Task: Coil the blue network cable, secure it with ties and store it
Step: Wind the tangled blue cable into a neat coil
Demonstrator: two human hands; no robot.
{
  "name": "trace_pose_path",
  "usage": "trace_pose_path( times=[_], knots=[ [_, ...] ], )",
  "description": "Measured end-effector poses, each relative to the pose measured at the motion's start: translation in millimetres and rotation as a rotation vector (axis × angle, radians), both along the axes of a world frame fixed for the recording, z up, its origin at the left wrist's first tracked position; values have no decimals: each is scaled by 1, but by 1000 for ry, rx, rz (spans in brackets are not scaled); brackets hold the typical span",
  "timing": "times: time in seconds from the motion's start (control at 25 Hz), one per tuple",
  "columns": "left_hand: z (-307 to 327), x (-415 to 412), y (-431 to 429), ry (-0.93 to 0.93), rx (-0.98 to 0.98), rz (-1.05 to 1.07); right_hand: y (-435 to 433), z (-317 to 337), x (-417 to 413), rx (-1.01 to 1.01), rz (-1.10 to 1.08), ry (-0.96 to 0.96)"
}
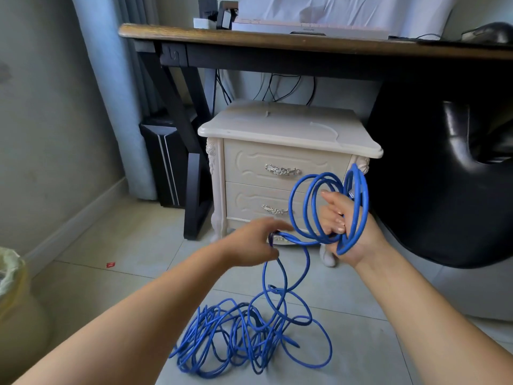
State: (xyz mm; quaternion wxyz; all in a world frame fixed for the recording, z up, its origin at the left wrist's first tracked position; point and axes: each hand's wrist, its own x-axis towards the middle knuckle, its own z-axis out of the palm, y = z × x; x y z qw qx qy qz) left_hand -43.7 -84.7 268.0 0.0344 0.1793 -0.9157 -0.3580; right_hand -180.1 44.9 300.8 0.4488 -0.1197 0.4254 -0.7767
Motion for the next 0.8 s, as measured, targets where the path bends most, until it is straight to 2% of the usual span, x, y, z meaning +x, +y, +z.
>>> trace_pose_path(
  times=[0.04, 0.08, 0.12, 0.28, 0.4, 0.44, 0.52, 0.6, 0.64, 0.72, 0.8],
  knots=[
    [-6, -2, -1, -19, -118, -19, 2, 2, -2, 12, 7, -12],
    [-8, -4, -1, 0, -121, -5, 3, 2, -6, 35, -14, -12],
    [-7, -5, -4, 23, -39, 30, 4, 0, -10, 71, -63, 3],
    [3, -4, -7, 24, 622, -8, 6, -7, -24, 268, -295, 187],
    [6, -7, 2, 60, 826, -33, 9, -8, -25, 340, -399, 284],
    [6, -10, 6, 67, 833, -14, 9, -8, -24, 357, -415, 317],
    [9, -14, 14, 108, 682, 32, 10, -8, -23, 374, -438, 347],
    [9, -16, 21, 208, 493, 67, 9, -8, -25, 348, -447, 284],
    [8, -17, 22, 258, 466, 80, 9, -8, -27, 312, -439, 208],
    [8, -17, 23, 339, 535, 130, 11, -6, -30, 201, -386, 27],
    [12, -15, 26, 385, 665, 193, 14, -4, -32, 87, -302, -61]
  ],
)
